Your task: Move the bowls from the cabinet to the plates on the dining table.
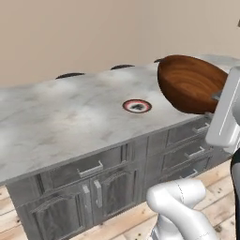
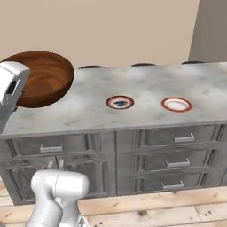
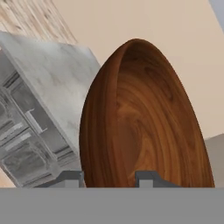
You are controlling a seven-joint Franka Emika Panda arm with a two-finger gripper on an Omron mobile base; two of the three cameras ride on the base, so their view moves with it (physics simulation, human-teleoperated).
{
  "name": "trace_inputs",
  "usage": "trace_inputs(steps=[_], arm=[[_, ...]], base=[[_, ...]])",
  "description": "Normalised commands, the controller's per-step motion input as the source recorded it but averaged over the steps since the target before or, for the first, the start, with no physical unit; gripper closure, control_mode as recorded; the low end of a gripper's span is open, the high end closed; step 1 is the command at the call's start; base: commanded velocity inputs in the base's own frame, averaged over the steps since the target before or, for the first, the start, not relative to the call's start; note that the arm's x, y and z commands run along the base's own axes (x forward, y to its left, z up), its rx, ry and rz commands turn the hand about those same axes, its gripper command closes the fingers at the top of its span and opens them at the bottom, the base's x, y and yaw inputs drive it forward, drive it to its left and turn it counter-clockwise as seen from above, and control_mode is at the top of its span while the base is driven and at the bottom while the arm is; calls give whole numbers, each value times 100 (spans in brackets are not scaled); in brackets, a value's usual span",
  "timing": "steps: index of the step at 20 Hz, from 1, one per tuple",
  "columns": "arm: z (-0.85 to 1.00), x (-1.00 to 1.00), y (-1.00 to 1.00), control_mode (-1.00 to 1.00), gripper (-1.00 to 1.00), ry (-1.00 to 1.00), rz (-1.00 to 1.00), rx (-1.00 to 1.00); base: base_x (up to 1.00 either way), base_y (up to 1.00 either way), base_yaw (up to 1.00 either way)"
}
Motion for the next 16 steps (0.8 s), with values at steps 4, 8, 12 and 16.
trace_inputs(steps=[4,8,12,16], arm=[[0,0,0,100,100,0,0,0],[0,0,0,100,100,0,0,0],[0,0,0,100,100,0,0,0],[0,0,0,100,100,0,0,0]], base=[[37,-68,15],[38,-74,10],[54,-63,12],[81,-39,14]])
